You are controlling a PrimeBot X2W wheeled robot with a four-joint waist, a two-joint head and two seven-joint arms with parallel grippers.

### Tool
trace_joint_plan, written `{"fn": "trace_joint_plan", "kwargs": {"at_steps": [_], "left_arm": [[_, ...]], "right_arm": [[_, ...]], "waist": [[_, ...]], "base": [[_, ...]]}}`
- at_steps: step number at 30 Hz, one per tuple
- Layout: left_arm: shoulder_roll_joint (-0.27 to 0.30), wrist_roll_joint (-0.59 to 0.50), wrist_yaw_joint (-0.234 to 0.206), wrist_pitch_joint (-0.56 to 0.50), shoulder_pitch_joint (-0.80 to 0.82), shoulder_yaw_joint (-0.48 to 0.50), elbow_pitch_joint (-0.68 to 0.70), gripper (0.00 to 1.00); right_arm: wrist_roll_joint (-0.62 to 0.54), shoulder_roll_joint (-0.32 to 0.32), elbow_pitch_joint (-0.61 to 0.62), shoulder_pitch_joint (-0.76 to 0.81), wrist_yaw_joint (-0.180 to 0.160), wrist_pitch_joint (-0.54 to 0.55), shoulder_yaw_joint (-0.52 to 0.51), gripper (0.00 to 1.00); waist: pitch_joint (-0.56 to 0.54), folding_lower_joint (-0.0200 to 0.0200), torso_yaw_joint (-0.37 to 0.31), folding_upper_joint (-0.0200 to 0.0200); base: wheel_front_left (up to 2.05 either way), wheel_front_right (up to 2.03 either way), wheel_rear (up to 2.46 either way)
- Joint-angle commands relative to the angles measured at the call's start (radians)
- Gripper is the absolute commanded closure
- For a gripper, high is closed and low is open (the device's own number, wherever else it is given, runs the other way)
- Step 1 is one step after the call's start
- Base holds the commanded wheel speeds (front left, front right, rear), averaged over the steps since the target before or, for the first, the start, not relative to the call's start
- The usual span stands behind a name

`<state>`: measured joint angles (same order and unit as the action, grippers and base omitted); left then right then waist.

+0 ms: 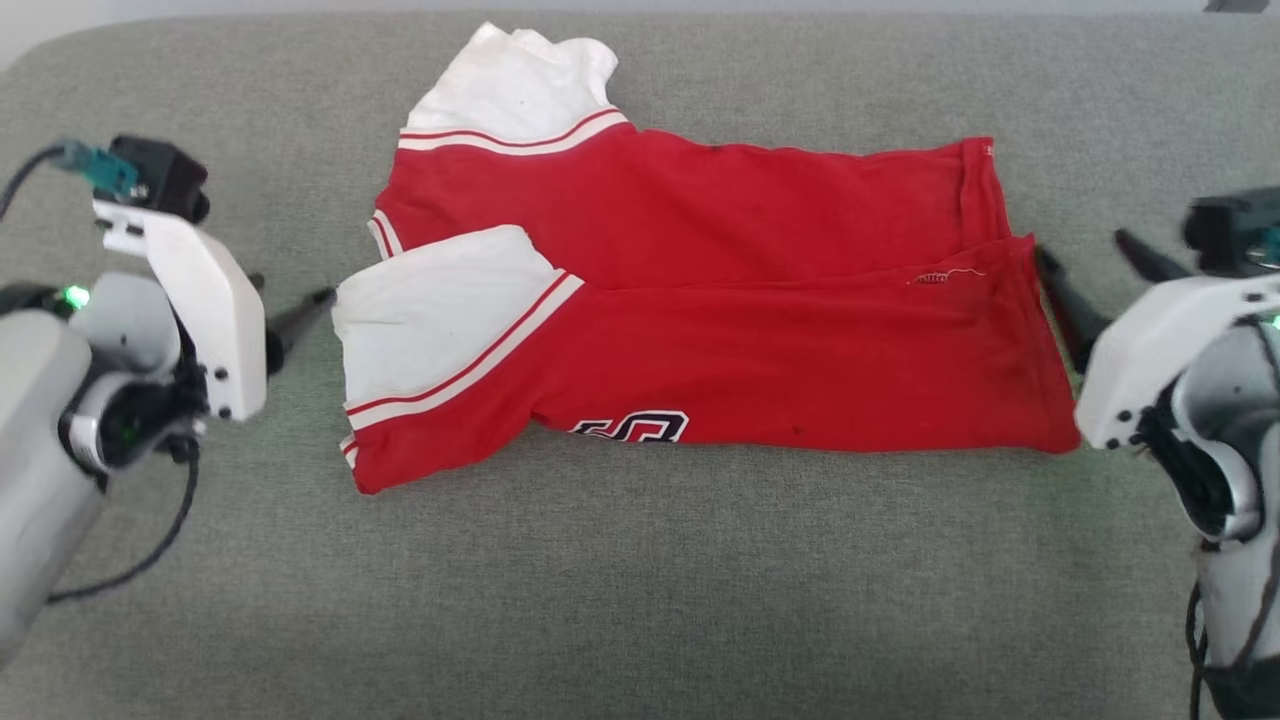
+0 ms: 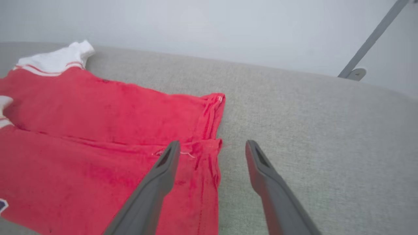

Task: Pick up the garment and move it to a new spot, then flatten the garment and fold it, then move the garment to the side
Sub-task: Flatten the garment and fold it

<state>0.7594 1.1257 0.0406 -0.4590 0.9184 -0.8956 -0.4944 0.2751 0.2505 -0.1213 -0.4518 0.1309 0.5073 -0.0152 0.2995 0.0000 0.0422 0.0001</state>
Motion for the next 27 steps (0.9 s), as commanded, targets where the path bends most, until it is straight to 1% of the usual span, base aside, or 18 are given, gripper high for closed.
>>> {"fn": "trace_joint_plan", "kwargs": {"at_steps": [1,6,9,12,15,17,20,24,27], "left_arm": [[0.008,0.011,-0.014,-0.002,-0.022,0.003,0.022,0.0],[0.074,0.037,-0.121,-0.015,-0.138,0.002,0.226,0.0],[0.104,0.06,-0.177,-0.016,-0.201,0.002,0.32,0.0],[0.124,0.075,-0.222,-0.015,-0.248,0.001,0.381,0.0],[0.138,0.087,-0.255,-0.011,-0.281,0.001,0.405,0.0],[0.133,0.096,-0.267,-0.009,-0.294,0.002,0.405,0.0],[0.12,0.093,-0.273,-0.011,-0.301,-0.003,0.372,0.0],[0.079,0.108,-0.262,-0.021,-0.293,-0.011,0.285,0.0],[0.041,0.11,-0.242,-0.03,-0.285,-0.026,0.208,0.0]], "right_arm": [[-0.005,-0.009,0.015,0.015,0.0,-0.016,-0.014,0.0],[-0.07,-0.054,0.125,0.074,0.0,-0.122,-0.089,0.0],[-0.108,-0.09,0.18,0.103,0.0,-0.173,-0.127,0.0],[-0.133,-0.126,0.224,0.129,0.0,-0.197,-0.159,0.0],[-0.147,-0.15,0.264,0.155,0.0,-0.203,-0.173,0.0],[-0.156,-0.162,0.282,0.174,0.0,-0.198,-0.179,0.0],[-0.152,-0.176,0.302,0.202,0.0,-0.178,-0.181,0.0],[-0.135,-0.186,0.31,0.236,0.0,-0.138,-0.174,0.0],[-0.117,-0.191,0.297,0.253,0.0,-0.093,-0.156,0.0]], "waist": [[-0.004,0.0,0.002,-0.0001],[-0.011,0.0,0.001,-0.0001],[-0.011,0.0,-0.005,-0.0001],[-0.007,0.0,-0.015,-0.0001],[0.001,0.0,-0.028,-0.0001],[0.007,0.0,-0.036,-0.0001],[0.016,0.0,-0.046,-0.0001],[0.027,0.0,-0.059,-0.0001],[0.034,0.0,-0.065,-0.0001]], "base": [[0.0,0.0,0.0],[0.0,0.0,0.0],[0.0,0.0,0.0],[0.0,0.0,0.0],[0.0,0.0,0.0],[0.0,0.0,0.0],[0.0,0.0,0.0],[0.0,0.0,0.0],[0.0,0.0,0.0]]}}
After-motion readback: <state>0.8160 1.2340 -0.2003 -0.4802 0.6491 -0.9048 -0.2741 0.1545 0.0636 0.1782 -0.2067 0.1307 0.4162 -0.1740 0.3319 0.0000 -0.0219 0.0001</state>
